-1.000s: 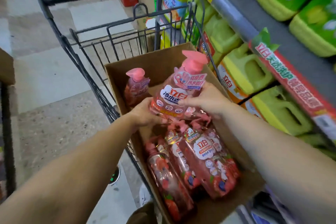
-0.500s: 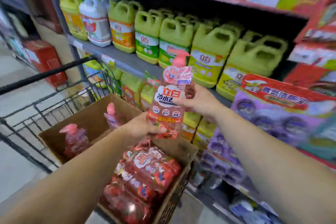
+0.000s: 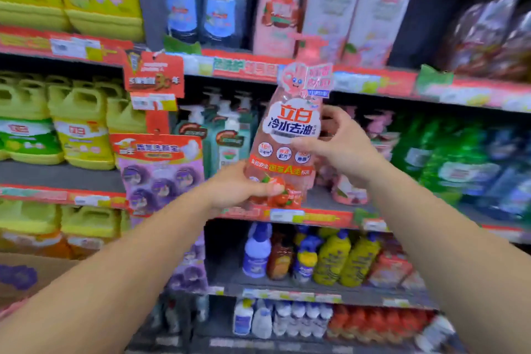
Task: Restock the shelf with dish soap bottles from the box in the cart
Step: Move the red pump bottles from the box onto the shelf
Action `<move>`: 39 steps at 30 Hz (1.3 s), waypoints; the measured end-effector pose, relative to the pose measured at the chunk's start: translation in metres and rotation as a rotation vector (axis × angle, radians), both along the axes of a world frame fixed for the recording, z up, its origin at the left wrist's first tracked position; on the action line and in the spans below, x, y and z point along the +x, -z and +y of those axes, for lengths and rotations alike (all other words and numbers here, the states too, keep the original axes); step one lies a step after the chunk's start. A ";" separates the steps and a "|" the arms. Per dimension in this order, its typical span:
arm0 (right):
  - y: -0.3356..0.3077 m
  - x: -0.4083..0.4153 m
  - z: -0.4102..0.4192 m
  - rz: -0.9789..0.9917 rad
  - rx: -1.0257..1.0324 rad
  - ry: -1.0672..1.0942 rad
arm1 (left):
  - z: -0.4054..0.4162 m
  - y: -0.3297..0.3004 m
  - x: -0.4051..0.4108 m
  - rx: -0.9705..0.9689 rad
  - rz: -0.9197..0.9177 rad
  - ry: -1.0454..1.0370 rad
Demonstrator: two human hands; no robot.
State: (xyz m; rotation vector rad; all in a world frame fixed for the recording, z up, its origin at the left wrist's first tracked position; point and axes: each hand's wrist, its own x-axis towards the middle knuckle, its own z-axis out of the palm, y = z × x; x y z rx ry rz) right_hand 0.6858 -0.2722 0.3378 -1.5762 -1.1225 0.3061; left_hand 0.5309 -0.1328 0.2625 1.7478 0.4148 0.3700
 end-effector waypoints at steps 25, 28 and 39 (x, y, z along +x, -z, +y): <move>-0.201 0.281 -0.185 -0.476 0.247 0.482 | -0.146 -0.248 0.381 0.506 -0.348 0.244; -0.197 0.309 -0.182 -0.503 0.248 0.540 | -0.149 -0.251 0.410 0.463 -0.315 0.268; -0.171 0.445 -0.177 -0.432 0.202 0.448 | -0.161 -0.236 0.525 0.591 -0.112 0.075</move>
